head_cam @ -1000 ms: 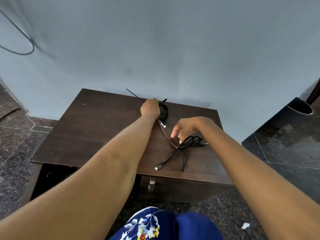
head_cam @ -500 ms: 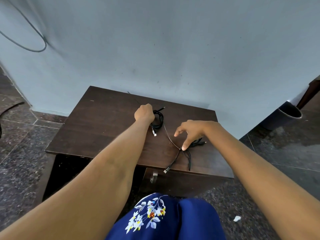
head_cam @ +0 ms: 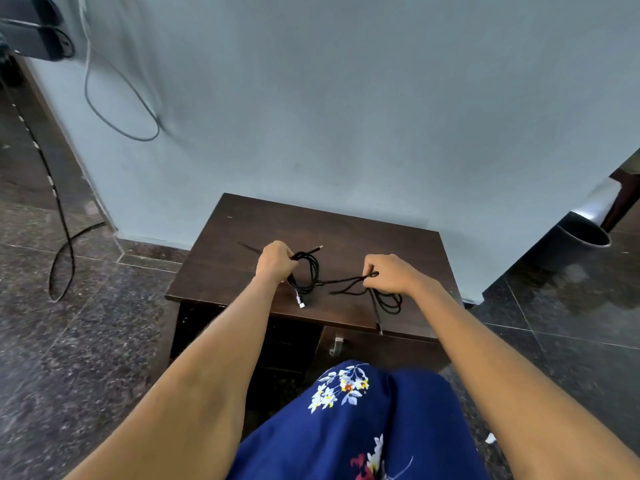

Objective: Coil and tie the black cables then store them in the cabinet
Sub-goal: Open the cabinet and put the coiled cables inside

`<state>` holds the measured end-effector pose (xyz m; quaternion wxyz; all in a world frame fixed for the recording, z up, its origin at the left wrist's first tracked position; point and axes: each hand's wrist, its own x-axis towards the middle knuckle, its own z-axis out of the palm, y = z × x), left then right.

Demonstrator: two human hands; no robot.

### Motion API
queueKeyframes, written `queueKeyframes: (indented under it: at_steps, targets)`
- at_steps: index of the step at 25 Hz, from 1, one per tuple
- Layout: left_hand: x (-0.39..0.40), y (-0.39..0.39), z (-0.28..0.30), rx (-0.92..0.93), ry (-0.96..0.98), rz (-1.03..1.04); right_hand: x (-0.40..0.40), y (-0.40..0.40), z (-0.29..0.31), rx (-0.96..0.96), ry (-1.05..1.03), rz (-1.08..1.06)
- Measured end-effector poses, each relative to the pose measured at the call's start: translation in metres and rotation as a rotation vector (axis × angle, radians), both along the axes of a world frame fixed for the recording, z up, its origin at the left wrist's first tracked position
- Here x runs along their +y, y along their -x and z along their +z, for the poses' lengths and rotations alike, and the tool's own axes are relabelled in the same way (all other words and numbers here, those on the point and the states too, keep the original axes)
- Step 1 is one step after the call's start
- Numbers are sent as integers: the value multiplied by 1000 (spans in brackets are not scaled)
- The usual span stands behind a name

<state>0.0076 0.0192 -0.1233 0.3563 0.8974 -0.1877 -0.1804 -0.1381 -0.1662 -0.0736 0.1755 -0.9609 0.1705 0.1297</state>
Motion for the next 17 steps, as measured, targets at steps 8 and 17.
queueKeyframes:
  at_steps: [8,17]
  targets:
    - [140,16,55,136,-152,-323,101,15,49,3,-310,41]
    - [188,55,27,391,-426,-228,200,11,-8,276,-172,-118]
